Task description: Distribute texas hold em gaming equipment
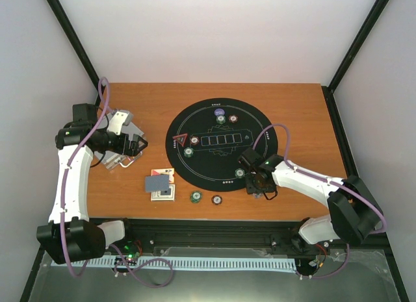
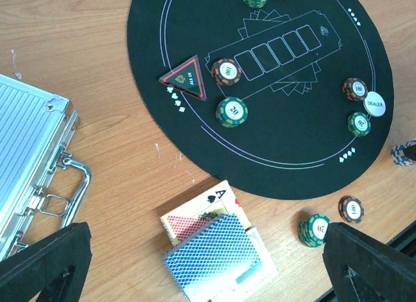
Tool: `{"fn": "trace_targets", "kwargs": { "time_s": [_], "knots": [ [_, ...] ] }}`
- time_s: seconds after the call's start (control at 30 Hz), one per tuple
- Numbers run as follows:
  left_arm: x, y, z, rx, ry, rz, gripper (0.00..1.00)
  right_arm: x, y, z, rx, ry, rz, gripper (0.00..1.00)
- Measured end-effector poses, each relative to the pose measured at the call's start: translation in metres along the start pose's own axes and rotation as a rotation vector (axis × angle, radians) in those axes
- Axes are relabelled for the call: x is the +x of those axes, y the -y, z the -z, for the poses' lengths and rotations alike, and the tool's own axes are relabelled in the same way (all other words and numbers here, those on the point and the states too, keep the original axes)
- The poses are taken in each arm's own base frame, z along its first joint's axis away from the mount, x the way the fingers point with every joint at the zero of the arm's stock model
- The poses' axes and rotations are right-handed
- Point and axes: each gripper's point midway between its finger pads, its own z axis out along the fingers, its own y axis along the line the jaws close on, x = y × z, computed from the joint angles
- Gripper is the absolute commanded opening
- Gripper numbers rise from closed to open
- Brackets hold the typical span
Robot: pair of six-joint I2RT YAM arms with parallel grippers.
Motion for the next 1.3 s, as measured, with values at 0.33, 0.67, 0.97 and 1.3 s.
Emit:
{"fn": "trace_targets", "kwargs": {
  "time_s": [0.33, 0.67, 0.97, 1.3],
  "knots": [
    [0.0, 0.001, 0.001, -0.002, 0.003, -0.003, 1.0, 0.0, 0.0, 0.0, 0.002, 0.001, -0.004, 0.35],
    [0.0, 0.001, 0.001, -0.001, 0.003, -0.003, 1.0, -0.003, 0.004, 0.01, 0.022, 0.007, -0.005, 0.22],
    [0.0, 0.001, 0.001, -0.001, 0.003, -0.003, 1.0, -0.047, -0.014, 0.063, -0.038, 0.125, -0.015, 0.2],
    [0.0, 0.001, 0.001, 0.002, 0.003, -0.002, 1.0, -0.14, -0.087, 0.065, -0.05, 0.169, 0.085, 0.19]
  ]
}}
